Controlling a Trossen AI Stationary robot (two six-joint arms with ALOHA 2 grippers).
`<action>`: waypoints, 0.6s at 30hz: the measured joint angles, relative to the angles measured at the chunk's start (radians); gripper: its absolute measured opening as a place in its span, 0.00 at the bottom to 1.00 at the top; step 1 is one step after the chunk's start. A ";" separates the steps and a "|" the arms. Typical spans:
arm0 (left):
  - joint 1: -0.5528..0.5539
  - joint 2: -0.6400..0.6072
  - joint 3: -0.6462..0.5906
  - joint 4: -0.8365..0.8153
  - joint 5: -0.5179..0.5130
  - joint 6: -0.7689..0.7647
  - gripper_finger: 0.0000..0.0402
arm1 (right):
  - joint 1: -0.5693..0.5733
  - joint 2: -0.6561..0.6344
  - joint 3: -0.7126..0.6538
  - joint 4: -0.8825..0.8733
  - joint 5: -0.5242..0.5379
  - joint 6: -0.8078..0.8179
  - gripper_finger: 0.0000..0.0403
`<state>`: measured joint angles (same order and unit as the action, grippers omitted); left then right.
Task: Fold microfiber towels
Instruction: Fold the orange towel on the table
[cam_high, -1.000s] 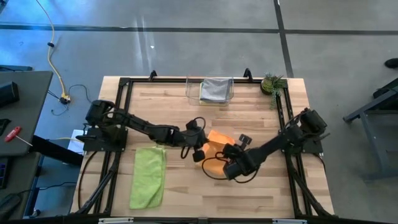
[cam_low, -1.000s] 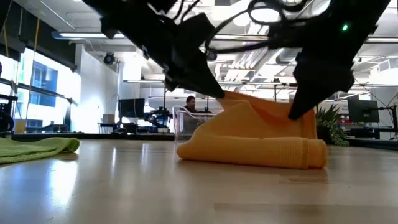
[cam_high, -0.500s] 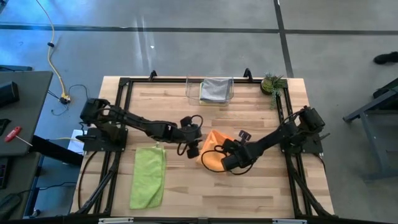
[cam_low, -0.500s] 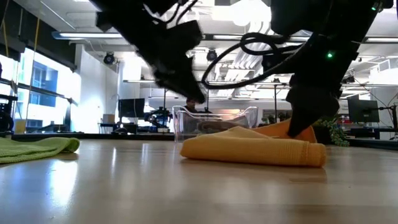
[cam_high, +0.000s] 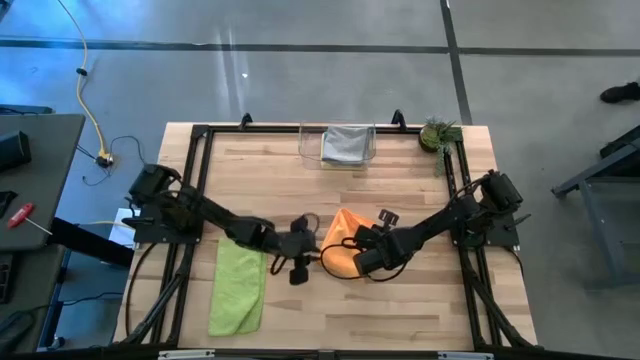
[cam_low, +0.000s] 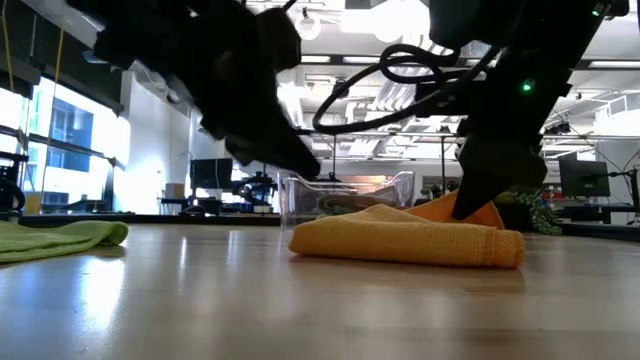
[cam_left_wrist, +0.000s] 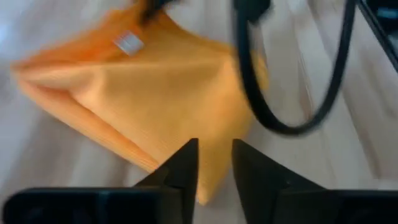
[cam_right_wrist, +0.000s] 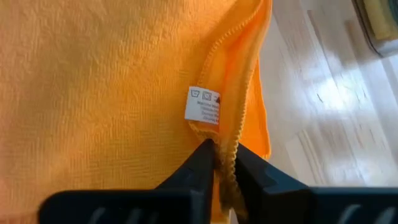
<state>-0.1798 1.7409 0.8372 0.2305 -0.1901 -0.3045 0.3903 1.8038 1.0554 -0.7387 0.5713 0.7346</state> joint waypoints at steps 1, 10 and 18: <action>-0.006 0.017 -0.002 0.007 0.002 0.000 0.18 | -0.004 0.000 0.000 0.008 0.001 -0.009 0.07; -0.007 0.139 -0.004 0.155 0.024 0.053 0.01 | -0.031 0.000 0.000 0.034 -0.005 -0.024 0.11; -0.011 0.226 -0.001 0.182 0.024 0.038 0.00 | -0.048 -0.052 0.011 -0.093 -0.005 0.017 0.32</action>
<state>-0.1909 1.9670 0.8358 0.4122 -0.1665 -0.2663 0.3424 1.7520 1.0660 -0.8314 0.5667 0.7513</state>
